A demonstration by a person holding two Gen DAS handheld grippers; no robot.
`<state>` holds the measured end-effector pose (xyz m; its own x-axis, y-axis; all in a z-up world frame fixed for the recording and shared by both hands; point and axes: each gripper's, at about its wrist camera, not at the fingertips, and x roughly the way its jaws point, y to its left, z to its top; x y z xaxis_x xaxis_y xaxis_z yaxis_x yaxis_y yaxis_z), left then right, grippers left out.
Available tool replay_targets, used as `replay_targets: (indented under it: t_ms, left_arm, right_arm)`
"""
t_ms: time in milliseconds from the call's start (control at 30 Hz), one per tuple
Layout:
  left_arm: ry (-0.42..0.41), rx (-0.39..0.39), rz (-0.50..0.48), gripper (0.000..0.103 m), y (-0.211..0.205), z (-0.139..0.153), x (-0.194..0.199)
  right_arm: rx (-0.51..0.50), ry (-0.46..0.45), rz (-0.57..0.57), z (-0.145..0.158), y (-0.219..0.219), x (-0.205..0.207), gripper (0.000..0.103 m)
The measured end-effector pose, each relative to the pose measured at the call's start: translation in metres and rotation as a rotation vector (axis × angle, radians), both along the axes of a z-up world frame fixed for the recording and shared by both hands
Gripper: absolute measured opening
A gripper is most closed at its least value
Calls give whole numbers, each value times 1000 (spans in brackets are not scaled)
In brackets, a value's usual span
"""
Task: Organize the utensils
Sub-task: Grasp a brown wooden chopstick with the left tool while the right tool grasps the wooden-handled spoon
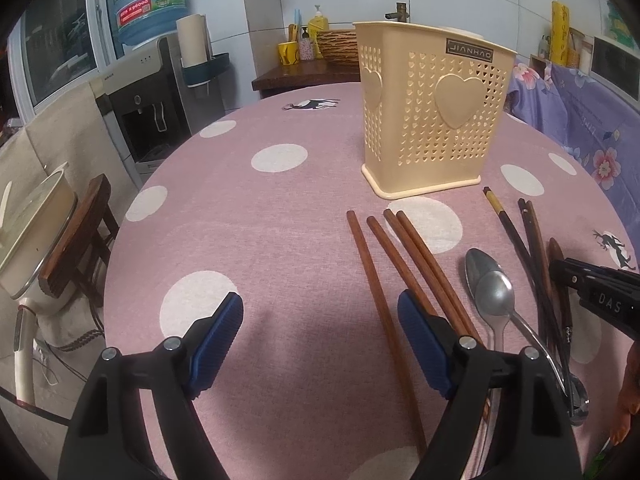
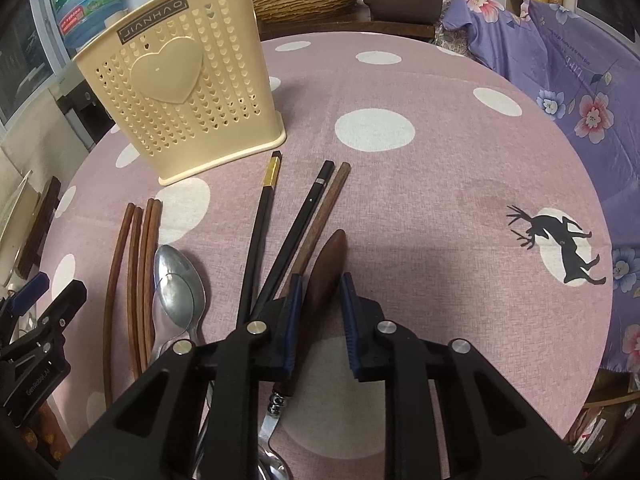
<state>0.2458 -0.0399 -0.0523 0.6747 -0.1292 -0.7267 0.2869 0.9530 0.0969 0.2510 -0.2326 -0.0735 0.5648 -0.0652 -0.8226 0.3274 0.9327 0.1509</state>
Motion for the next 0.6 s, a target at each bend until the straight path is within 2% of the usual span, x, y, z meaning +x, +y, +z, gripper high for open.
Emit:
replay_targets:
  t_ms: [133,267,400,600]
  left_arm:
    - [29,11,-14,72,-8,-4,7]
    - [71,35,-20,59,-18,-12,19]
    - [144,22,-22,47,-24,-22,31]
    - [174,-4,5,45,-30,-22,52]
  right_arm:
    - [1,-5,1,0,-3,1,19]
    - [-21,-14,6,3,-3,0,19]
    - [-24,-22,11,3,-3,0,19]
    - [-11,-27,12,3,-4,0,19]
